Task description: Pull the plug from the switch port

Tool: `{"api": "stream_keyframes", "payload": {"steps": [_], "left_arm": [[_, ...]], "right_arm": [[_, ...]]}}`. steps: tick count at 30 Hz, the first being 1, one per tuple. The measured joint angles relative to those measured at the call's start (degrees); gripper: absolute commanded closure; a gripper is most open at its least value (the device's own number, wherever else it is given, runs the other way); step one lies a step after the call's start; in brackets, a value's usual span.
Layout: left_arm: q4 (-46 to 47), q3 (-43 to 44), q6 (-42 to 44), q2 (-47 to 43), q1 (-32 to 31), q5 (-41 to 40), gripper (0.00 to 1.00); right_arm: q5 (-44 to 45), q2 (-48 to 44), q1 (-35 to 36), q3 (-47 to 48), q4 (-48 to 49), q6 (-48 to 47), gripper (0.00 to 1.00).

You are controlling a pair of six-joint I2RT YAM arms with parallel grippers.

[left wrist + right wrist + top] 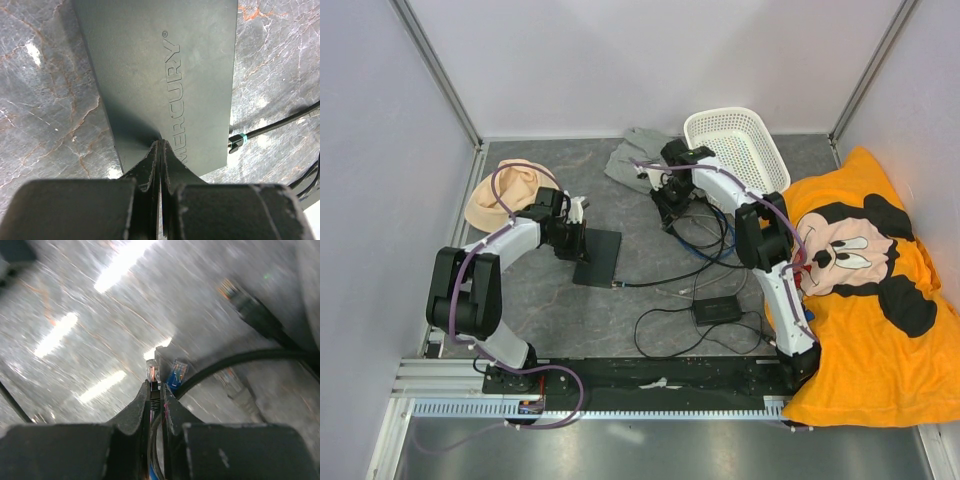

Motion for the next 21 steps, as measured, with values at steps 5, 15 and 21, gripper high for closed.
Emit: {"api": "stream_keyframes", "payload": {"steps": [5,15,21], "left_arm": [[0.0,0.0,-0.3,0.1,0.0,0.0,0.98],[0.0,0.0,-0.4,0.1,0.0,0.2,0.98],[0.4,-0.4,-0.4,-0.4,0.0,-0.4,0.98]], "right_arm": [[0.9,-1.9,-2.1,-3.4,0.0,0.0,1.00],[4.0,-3.1,-2.1,-4.4,0.1,2.3,0.46],[9.6,-3.6,-2.2,-4.3,1.7,3.8,0.40]]}}
